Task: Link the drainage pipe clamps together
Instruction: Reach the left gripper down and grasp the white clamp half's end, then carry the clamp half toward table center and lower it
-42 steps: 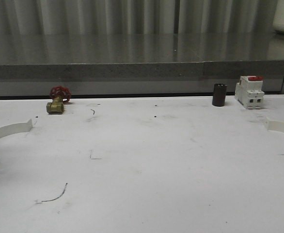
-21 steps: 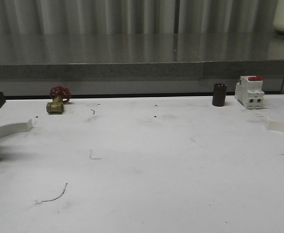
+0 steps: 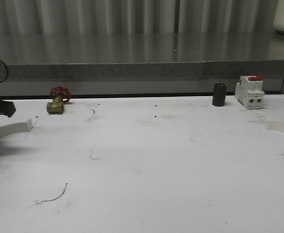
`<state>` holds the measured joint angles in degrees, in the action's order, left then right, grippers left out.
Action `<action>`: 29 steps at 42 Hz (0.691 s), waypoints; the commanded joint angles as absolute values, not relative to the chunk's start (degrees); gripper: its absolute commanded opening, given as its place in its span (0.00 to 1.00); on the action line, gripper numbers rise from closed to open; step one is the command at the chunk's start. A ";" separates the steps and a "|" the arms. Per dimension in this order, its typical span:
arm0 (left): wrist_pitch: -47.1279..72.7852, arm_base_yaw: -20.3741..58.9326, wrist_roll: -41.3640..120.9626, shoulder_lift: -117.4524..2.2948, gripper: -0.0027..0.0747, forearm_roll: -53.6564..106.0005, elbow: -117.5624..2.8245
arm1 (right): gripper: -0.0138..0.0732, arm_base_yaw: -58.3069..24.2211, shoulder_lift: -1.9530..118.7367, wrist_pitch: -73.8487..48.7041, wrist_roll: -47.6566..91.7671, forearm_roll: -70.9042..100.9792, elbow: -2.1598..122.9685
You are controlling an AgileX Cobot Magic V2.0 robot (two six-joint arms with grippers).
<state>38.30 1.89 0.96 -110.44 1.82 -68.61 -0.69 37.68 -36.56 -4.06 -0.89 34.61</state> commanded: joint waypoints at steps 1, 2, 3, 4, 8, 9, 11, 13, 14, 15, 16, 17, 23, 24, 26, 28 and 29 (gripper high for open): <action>37.84 2.25 0.78 -108.08 0.20 2.36 -69.94 | 0.70 -0.60 37.85 -33.11 -3.60 -1.33 36.21; 37.99 2.25 0.78 -107.95 0.19 2.36 -69.94 | 0.70 -0.60 37.85 -33.11 -3.60 -1.33 36.21; 38.23 2.40 0.78 -107.72 0.18 2.52 -69.94 | 0.70 -0.60 37.85 -33.11 -3.60 -1.33 36.21; 38.32 2.57 0.78 -107.58 0.18 2.62 -69.94 | 0.70 -0.60 37.85 -33.11 -3.60 -1.33 36.21; 38.26 3.73 0.78 -105.95 0.17 3.42 -69.94 | 0.70 -0.60 37.85 -33.11 -3.60 -1.33 36.21; 38.26 4.16 0.78 -105.23 0.17 3.58 -70.07 | 0.70 -0.60 37.85 -33.11 -3.60 -1.33 36.21; 38.87 5.47 0.78 -104.10 0.17 3.58 -70.31 | 0.70 -0.60 37.85 -33.11 -3.60 -1.33 36.21; 39.71 6.90 0.78 -102.84 0.17 3.90 -70.86 | 0.70 -0.60 37.85 -33.11 -3.60 -1.33 36.21; 39.86 7.77 0.78 -102.33 0.17 3.90 -71.21 | 0.70 -0.60 37.85 -33.11 -3.60 -1.33 36.21; 40.20 9.02 0.78 -101.75 0.17 3.90 -71.72 | 0.70 -0.60 37.85 -33.11 -3.60 -1.33 36.21; 40.36 9.65 0.78 -101.35 0.17 3.98 -72.00 | 0.70 -0.60 37.85 -33.11 -3.60 -1.33 36.21; 40.53 11.02 0.78 -100.75 0.17 4.30 -72.65 | 0.70 -0.60 37.85 -33.11 -3.60 -1.33 36.21; 42.06 18.52 0.00 -100.01 0.17 4.94 -77.25 | 0.70 -0.60 37.85 -33.11 -3.60 -1.33 36.21; 42.20 19.74 0.00 -100.12 0.17 4.94 -78.06 | 0.70 -0.60 37.85 -33.11 -3.60 -1.33 36.21; 42.73 22.06 -1.51 -100.56 0.17 4.56 -80.10 | 0.70 -0.60 37.85 -33.11 -3.60 -1.33 36.21; 44.09 25.41 -4.68 -101.83 0.17 3.01 -82.70 | 0.70 -0.60 37.85 -33.11 -3.60 -1.33 36.21; 44.69 26.47 -6.34 -102.38 0.17 2.22 -83.76 | 0.70 -0.60 37.85 -33.11 -3.60 -1.33 36.21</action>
<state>44.26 22.89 -1.83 -103.78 3.36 -79.18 -0.69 37.68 -36.64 -4.06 -0.89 34.61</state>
